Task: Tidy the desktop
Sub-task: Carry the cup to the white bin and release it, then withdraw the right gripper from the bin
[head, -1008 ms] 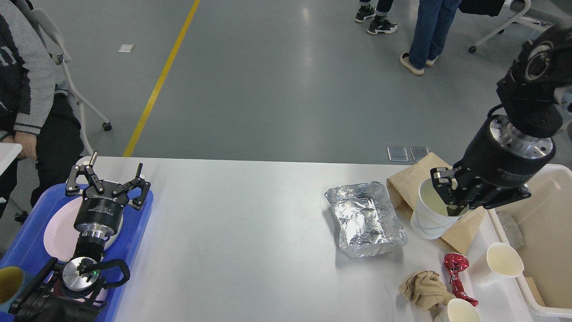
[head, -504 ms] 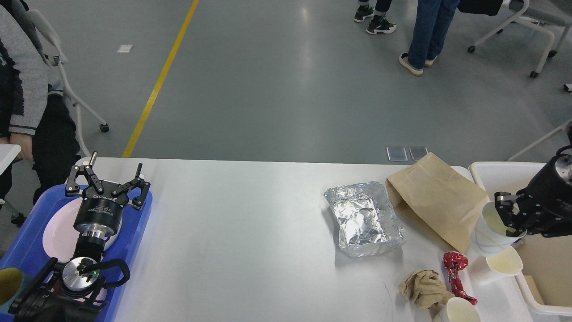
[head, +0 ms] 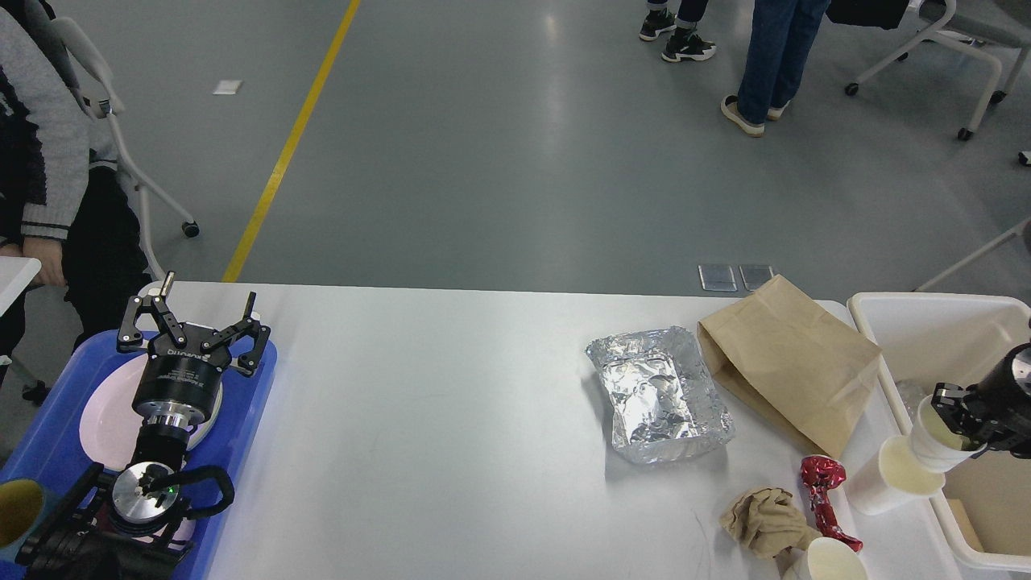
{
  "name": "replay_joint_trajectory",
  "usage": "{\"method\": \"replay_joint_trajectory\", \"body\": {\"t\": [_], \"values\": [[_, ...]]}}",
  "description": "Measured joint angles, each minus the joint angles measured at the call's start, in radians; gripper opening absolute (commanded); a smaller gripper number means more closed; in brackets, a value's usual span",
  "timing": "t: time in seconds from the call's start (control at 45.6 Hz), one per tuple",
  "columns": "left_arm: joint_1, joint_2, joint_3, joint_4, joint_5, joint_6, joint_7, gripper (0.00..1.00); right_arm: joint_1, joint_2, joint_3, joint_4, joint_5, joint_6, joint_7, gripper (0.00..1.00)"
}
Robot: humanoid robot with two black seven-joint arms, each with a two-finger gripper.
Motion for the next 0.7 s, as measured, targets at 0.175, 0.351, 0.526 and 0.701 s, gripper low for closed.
{"method": "replay_joint_trajectory", "body": {"t": [0.175, 0.351, 0.526, 0.701], "values": [[0.000, 0.000, 0.000, 0.000, 0.000, 0.000, 0.000, 0.96, -0.099, 0.001, 0.008, -0.085, 0.006, -0.058, 0.000, 0.00], [0.000, 0.000, 0.000, 0.001, 0.000, 0.000, 0.000, 0.96, -0.155, -0.001, 0.013, -0.129, 0.010, -0.153, -0.002, 0.00], [0.001, 0.000, 0.000, 0.001, 0.000, 0.000, 0.000, 0.96, -0.191, -0.001, 0.013, -0.169, 0.010, -0.220, -0.005, 0.00], [0.001, 0.000, 0.000, 0.001, 0.000, 0.000, 0.000, 0.96, -0.276, 0.006, 0.021, -0.253, 0.010, -0.231, -0.007, 0.00]]}}
